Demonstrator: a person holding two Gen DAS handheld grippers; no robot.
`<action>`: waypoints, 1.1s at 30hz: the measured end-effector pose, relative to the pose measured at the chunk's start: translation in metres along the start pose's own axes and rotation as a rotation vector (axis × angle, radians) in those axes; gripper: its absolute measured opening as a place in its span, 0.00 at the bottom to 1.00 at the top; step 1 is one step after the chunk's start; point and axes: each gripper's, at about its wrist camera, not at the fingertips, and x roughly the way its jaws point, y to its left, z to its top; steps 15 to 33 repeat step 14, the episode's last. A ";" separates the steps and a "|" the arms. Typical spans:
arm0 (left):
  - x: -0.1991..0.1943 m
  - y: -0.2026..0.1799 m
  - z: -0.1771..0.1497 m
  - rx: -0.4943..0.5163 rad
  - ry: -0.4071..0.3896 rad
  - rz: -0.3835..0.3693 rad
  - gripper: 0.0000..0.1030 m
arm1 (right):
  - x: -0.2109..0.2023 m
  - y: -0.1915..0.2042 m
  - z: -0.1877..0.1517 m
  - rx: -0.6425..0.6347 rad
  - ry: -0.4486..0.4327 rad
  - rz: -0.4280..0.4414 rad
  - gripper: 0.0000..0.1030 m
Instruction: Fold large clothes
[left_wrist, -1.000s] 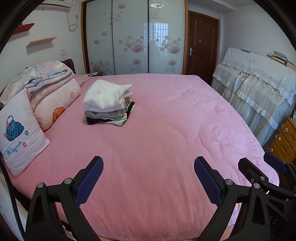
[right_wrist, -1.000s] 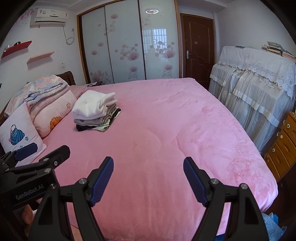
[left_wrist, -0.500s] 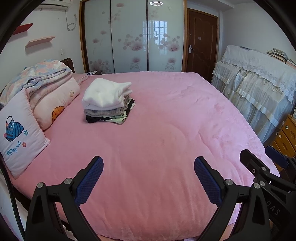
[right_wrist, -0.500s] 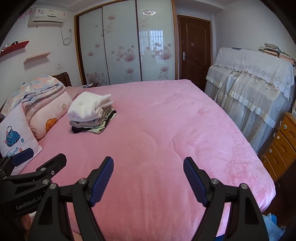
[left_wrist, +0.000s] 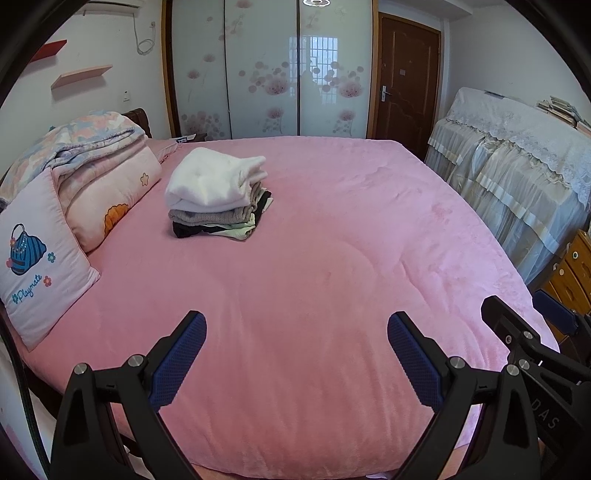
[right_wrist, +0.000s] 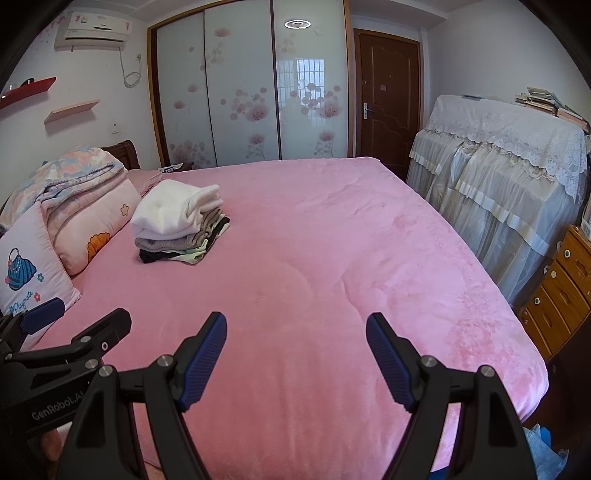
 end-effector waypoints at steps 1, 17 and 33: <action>0.001 0.000 0.000 -0.001 0.002 0.000 0.95 | 0.000 -0.001 0.000 -0.001 0.000 -0.002 0.76; 0.013 0.006 0.001 0.002 0.026 -0.003 0.95 | 0.009 -0.003 -0.002 -0.006 0.011 -0.014 0.76; 0.013 0.006 0.001 0.002 0.026 -0.003 0.95 | 0.009 -0.003 -0.002 -0.006 0.011 -0.014 0.76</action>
